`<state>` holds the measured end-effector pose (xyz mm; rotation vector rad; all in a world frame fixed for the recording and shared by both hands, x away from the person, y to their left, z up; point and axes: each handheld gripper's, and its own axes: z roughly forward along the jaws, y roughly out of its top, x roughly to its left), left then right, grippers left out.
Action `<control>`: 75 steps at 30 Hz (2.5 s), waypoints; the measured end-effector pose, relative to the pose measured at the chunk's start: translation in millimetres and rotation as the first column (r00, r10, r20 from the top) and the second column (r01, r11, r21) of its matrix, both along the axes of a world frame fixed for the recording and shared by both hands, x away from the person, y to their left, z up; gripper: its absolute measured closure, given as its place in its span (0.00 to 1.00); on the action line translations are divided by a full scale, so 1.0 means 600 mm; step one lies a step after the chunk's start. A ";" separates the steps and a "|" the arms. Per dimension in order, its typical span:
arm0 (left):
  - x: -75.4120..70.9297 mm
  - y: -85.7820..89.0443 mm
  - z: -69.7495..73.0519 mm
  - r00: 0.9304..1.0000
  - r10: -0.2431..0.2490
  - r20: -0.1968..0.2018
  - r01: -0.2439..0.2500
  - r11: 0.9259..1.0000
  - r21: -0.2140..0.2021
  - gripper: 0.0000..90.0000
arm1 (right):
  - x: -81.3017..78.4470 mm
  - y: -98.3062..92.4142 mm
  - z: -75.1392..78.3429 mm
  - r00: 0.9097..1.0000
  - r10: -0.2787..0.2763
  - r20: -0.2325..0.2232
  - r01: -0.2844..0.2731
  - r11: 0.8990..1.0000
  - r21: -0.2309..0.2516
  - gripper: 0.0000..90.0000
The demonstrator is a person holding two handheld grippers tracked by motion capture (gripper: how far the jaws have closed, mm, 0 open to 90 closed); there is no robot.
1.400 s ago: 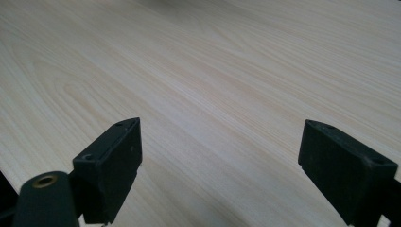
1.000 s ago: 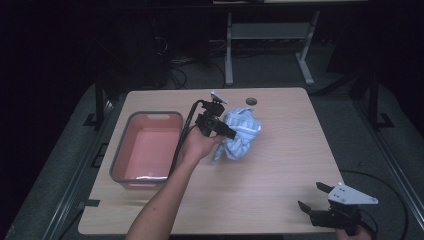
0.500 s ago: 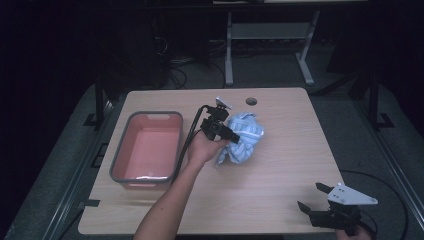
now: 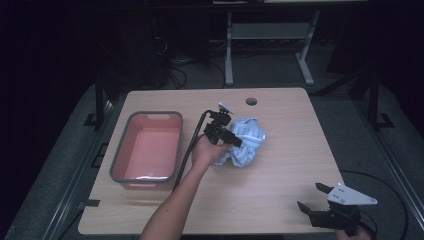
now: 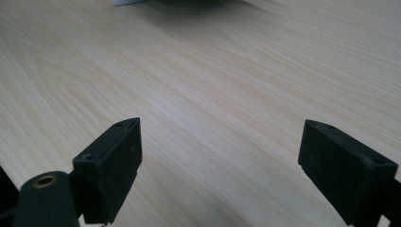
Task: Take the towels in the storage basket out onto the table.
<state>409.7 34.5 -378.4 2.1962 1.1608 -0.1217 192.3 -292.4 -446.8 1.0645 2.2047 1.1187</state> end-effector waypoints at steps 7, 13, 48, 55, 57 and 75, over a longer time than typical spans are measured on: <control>0.001 -0.006 -0.023 1.000 0.012 -0.005 -0.012 1.000 0.012 0.67 | 0.000 0.001 0.000 1.000 0.002 -0.004 -0.002 1.000 -0.003 0.15; -0.001 -0.015 -0.046 0.999 -0.011 -0.038 0.012 1.000 0.016 0.65 | 0.001 0.000 0.000 1.000 0.006 0.002 -0.006 1.000 -0.008 0.15; -0.022 -0.030 -0.070 1.000 -0.010 0.002 0.010 1.000 0.022 0.49 | -0.001 -0.003 0.002 1.000 -0.006 -0.004 0.006 1.000 0.007 0.15; -0.028 -0.026 -0.063 1.000 -0.014 0.018 0.014 1.000 0.020 0.43 | -0.001 -0.001 0.003 1.000 0.001 0.010 -0.001 1.000 -0.002 0.15; -0.030 -0.023 -0.061 1.000 -0.013 0.019 0.013 1.000 0.015 0.42 | -0.001 -0.001 0.003 1.000 0.001 0.010 -0.001 1.000 -0.002 0.15; -0.058 0.002 -0.038 0.996 -0.035 0.081 0.036 0.999 -0.007 0.30 | -0.002 -0.003 0.003 1.000 -0.012 0.009 0.012 1.000 -0.008 0.15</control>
